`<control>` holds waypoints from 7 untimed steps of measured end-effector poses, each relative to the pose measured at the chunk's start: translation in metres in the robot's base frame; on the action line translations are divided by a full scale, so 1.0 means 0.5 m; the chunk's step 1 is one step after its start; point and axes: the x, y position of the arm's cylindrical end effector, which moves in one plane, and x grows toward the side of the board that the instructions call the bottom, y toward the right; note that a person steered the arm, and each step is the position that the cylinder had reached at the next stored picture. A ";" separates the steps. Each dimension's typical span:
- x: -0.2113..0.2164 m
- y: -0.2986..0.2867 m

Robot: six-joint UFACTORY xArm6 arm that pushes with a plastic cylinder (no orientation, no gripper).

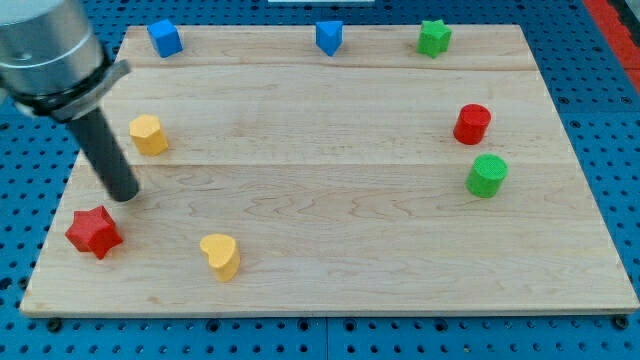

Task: Move the red circle to the bottom center

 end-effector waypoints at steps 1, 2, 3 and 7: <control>0.079 -0.005; 0.047 -0.005; -0.002 -0.006; -0.067 -0.006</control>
